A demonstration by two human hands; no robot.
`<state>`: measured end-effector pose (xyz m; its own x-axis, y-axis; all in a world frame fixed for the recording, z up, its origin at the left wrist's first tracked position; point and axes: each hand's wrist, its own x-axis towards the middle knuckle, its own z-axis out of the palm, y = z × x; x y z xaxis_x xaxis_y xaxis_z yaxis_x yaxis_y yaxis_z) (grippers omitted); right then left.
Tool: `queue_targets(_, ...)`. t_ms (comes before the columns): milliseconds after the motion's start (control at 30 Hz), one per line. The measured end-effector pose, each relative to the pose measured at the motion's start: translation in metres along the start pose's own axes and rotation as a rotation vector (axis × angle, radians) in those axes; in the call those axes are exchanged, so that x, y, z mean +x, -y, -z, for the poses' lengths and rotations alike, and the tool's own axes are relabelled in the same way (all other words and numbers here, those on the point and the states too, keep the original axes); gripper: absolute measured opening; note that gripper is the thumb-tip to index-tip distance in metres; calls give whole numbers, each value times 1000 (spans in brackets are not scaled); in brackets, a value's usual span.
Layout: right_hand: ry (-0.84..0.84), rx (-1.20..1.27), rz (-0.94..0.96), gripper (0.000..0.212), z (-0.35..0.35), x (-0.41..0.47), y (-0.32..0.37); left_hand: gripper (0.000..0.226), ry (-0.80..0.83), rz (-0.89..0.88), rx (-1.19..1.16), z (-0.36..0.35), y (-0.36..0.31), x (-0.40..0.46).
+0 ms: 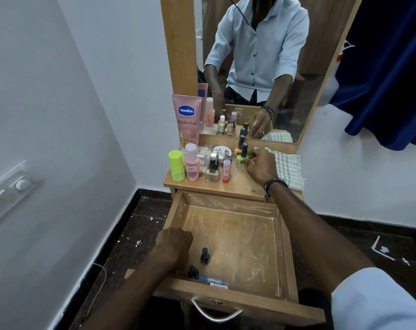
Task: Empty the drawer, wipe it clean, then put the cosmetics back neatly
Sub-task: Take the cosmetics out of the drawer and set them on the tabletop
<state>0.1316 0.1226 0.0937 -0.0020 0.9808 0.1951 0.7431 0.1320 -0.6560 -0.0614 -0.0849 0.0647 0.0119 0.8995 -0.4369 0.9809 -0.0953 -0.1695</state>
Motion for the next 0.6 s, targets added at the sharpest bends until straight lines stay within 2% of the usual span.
queue_targets(67,-41,40,0,14,3,-5,-3,31,-29,16,-93,4,4,-1)
queue_targets(200,-207,145,23,13,14,-26,-8,16,-139,38,-309,20,18,2)
queue_targets(267,-301,202,63,10,21,-41,-9,17,-194,46,-435,26,25,9)
queue_targets(333,-307,227,103,7,27,-58,-7,20,-263,29,-562,29,30,15)
queue_targets(400,-195,245,134,6,31,-76,-3,20,-331,-3,-689,31,31,17)
queue_targets(467,27,226,179,6,32,-92,1,18,-406,-47,-794,34,25,16)
queue_targets(533,318,188,211,17,32,-106,7,16,-449,-99,-854,37,15,14)
queue_targets(600,566,123,242,37,27,-120,13,18,-446,-138,-921,39,5,12)
